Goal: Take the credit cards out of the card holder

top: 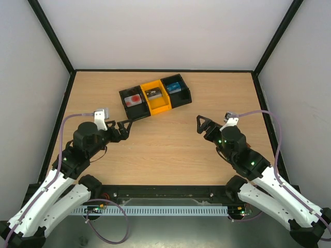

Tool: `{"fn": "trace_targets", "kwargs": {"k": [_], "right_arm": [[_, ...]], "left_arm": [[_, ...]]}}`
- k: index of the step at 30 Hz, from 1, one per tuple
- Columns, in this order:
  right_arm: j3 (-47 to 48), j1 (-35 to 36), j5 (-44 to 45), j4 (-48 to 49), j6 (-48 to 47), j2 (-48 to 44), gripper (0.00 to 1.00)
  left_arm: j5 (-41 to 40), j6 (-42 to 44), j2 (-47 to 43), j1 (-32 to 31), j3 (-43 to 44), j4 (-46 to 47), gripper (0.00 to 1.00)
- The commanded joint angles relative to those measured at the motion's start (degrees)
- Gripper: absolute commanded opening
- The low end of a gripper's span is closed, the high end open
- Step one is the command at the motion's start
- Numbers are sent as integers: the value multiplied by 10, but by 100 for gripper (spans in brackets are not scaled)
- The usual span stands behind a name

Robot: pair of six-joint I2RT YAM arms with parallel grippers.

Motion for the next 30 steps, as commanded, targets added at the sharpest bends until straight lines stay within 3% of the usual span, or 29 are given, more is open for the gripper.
{"fn": "trace_targets", "kwargs": {"k": [1,10,20,30], "right_arm": [[6,-3,23,-8,-8,-10,98],[-3,-3,115,-43,-20,7,98],[-11,-15,255,-104,32,132,98],[-69,-175,145,-20,10,182,98]], "left_arm": [[-15,4,-8,3,-6,11,100],[-29,2,-10,3,-8,7,100],[-50,29,-16,3,11,-24,100],[-40,42,-47,3,-3,-25,100]]}}
